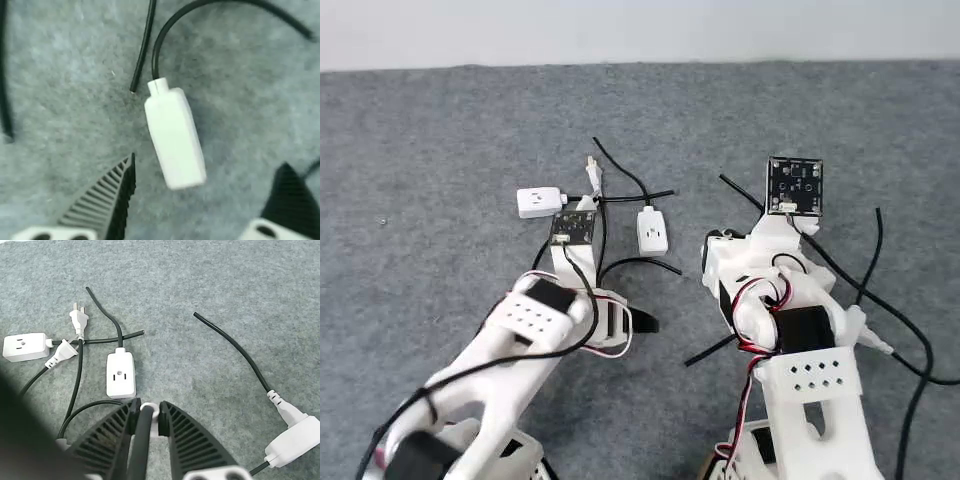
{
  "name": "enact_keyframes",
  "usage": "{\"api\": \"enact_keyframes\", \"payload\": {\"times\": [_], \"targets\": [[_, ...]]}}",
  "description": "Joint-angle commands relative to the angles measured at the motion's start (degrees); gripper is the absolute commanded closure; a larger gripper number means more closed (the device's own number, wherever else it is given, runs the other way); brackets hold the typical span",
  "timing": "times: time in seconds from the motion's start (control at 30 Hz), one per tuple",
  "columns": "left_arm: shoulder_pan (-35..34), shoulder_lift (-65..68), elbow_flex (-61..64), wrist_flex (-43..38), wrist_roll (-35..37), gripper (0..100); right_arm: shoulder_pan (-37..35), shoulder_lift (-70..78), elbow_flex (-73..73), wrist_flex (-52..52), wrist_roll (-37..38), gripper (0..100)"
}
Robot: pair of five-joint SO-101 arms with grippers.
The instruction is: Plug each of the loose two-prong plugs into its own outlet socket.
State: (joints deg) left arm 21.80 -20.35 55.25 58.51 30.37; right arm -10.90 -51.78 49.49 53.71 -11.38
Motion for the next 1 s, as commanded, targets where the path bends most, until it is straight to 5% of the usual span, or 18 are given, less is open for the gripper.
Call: {"api": "enact_keyframes", "payload": {"times": [0.0,0.2,0.57,0.97], "targets": [[-1.1,-13.6,-1.0,5.7,-7.3,62,0.4,-1.1,-4.0,0.0,0.8,99.1],[5.0,-22.4,-1.2,3.3,-10.0,98,0.4,-1.1,-4.0,0.0,0.8,99.1],[7.6,7.9,-6.7,-5.7,-5.9,99,0.4,-1.1,-4.0,0.0,0.8,99.1],[-6.5,9.7,-2.9,-5.9,-6.1,99,-1.7,-1.1,-3.0,-0.4,0.8,99.1]]}}
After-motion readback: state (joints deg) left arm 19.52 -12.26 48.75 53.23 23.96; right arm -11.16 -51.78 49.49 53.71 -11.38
